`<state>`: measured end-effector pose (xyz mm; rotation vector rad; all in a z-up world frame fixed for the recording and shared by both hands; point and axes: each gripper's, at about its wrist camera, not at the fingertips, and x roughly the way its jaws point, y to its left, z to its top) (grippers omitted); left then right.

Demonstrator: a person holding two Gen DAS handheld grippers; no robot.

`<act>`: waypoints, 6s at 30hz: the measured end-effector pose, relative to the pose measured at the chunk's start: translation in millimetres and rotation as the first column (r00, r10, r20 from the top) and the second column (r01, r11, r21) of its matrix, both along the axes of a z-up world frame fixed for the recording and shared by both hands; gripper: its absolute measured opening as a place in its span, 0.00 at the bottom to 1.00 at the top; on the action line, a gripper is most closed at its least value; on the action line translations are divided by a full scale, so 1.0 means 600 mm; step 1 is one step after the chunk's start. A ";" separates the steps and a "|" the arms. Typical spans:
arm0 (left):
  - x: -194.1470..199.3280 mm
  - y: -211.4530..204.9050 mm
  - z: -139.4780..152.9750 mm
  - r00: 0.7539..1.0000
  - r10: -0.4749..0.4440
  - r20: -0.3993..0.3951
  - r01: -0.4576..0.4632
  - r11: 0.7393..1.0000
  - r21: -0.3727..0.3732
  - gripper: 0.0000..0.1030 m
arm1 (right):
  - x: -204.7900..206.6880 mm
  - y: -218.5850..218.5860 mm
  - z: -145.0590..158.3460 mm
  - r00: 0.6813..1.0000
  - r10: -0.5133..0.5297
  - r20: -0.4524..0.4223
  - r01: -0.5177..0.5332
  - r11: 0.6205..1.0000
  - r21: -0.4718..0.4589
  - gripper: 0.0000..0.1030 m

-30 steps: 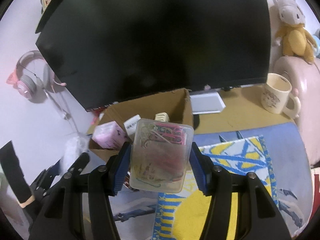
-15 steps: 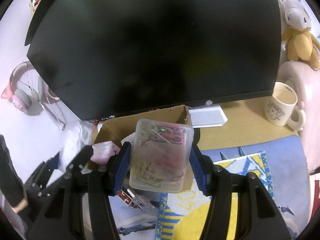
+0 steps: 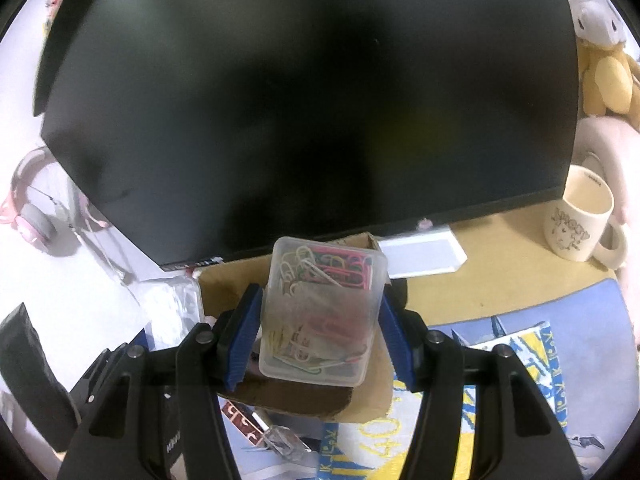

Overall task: Organize objects
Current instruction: 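Lift the floss-pick box and paper-clip box over the cardboard box, then open both tools to drop the two clear boxes into the cardboard box, then withdraw both tools from the cardboard box toward the red box and perfume bottle, then lower the left tool onto the red crane-print box and close it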

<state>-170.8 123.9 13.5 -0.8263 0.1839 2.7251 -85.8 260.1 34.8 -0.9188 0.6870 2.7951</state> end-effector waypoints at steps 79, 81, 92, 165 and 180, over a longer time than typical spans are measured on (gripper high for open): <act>0.006 0.028 0.021 0.991 0.119 -0.063 -0.124 0.988 -0.087 1.00 | -0.001 0.003 -0.026 0.993 0.107 -0.041 -0.112 0.985 -0.135 0.96; 0.008 0.021 0.024 0.990 0.122 -0.064 -0.127 0.988 -0.085 1.00 | 0.005 0.003 -0.020 0.993 0.110 -0.047 -0.115 0.985 -0.126 1.00; 0.017 -0.021 0.045 0.984 0.172 -0.051 -0.176 0.981 -0.078 1.00 | 0.033 -0.007 -0.016 0.991 0.113 -0.067 -0.122 0.980 -0.158 1.00; -0.006 -0.159 -0.167 0.902 0.276 0.331 -0.313 0.948 0.063 1.00 | 0.040 -0.226 -0.182 0.955 0.171 0.241 -0.255 0.889 0.380 1.00; -0.021 -0.149 -0.202 0.883 0.227 0.411 -0.290 0.952 0.095 1.00 | 0.027 -0.221 -0.211 0.932 0.194 0.307 -0.295 0.896 0.331 1.00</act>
